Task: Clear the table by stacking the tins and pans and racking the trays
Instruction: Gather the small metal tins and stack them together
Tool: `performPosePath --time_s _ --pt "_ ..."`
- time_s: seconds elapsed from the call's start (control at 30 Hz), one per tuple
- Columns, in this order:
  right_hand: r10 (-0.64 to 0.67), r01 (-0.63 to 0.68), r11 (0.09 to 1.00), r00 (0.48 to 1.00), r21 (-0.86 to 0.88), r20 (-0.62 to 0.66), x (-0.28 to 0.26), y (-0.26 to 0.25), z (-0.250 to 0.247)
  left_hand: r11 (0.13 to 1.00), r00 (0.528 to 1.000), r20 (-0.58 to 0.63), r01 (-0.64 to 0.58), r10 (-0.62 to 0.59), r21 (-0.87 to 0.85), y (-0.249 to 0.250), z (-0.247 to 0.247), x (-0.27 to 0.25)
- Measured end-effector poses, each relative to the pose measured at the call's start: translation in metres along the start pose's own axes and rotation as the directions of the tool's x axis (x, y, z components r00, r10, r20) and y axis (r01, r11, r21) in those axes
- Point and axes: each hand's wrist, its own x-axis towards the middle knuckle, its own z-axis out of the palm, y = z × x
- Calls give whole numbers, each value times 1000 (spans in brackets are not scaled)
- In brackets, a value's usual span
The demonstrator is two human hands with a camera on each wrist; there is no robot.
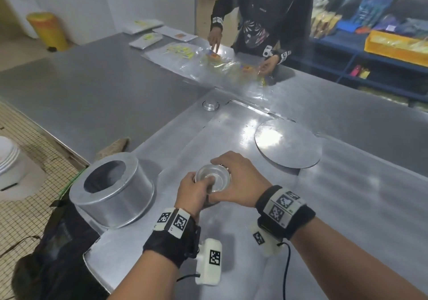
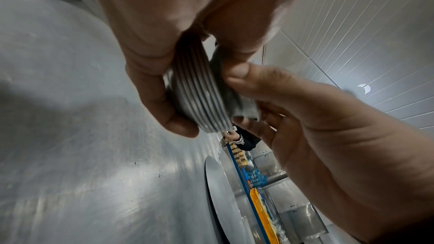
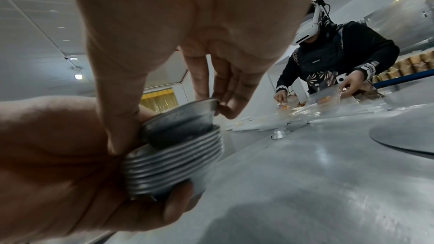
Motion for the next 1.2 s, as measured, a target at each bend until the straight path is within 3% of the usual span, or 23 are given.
performPosePath --time_s 0.23,0.33,0.47,0.8,1.2 --pt "-25 25 1000 996 1 85 -1 -1 17 998 999 -15 -33 34 53 -8 -12 -2" --pt "-1 -11 998 982 60 191 5 7 14 998 1000 -3 -21 21 60 -13 -21 -1" --pt "97 -72 993 949 -91 300 22 20 13 998 1000 -14 -19 20 61 -15 -30 4" --pt "233 -207 956 967 -210 107 125 68 22 997 999 4 -34 33 73 -6 -30 37" --pt "344 -357 865 934 -354 -100 297 130 18 996 996 -37 -82 82 20 5 -32 95"
